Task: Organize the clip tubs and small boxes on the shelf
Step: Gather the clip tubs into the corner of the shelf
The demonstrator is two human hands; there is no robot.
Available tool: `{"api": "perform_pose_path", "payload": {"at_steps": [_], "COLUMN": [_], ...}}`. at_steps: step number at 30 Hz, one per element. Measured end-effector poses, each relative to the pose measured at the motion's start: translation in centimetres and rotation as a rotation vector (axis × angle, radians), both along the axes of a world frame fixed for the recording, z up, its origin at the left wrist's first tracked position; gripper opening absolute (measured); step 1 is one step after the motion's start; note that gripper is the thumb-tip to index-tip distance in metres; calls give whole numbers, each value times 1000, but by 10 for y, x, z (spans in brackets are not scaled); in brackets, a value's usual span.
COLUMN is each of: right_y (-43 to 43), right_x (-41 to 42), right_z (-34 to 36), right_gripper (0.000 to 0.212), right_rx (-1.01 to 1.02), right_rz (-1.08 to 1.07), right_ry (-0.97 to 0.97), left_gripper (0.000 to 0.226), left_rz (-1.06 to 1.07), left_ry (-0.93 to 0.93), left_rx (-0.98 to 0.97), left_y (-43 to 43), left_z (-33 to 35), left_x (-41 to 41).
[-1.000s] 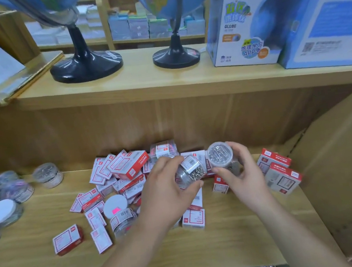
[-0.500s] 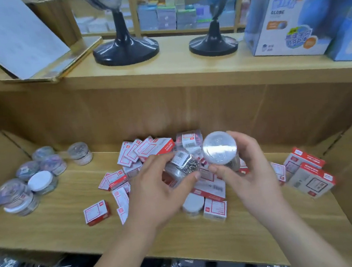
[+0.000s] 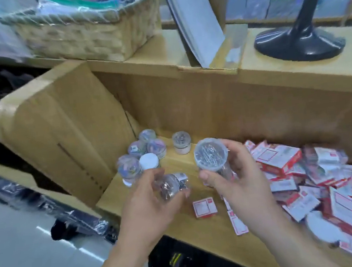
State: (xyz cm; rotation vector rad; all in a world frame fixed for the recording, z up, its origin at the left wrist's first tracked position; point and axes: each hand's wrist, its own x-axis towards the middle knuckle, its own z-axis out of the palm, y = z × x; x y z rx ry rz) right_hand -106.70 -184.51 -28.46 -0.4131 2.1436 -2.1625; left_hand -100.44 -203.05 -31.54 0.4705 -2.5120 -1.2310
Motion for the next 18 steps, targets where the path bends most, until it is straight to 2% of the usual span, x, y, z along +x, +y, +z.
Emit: {"api": "perform_pose_path", "payload": {"at_steps": [2,4,6,11,14,18], "right_y": [-34,-62,-83,-107,-114,-120], "right_x": [-9,-19,-32,-61,-70,-78], "right_z": [-7,-16,-29,-66,-73,-74], "right_gripper": [53,53,52,52,51,51], "right_rx": [36,61,81,97,65,107], "right_rz": [-17,-40,-58,-104,-100,-54], "right_ry": [3,-11,-42,-130,-160,-146], "left_gripper": [51,57,58,47,55,42], "left_rz": [-7,-70,-170,-434,-461,-458], "left_ry": [12,19,15,36,68,131], "left_rx": [-205,-449,-578,-744,-814,-881], "left_y": [-31,-55,-69,-85,-88,-89], "left_z": [-3,-13,-23,-43,-56,-58], "left_x": [-7,-19,-32,-51,-56,-64]}}
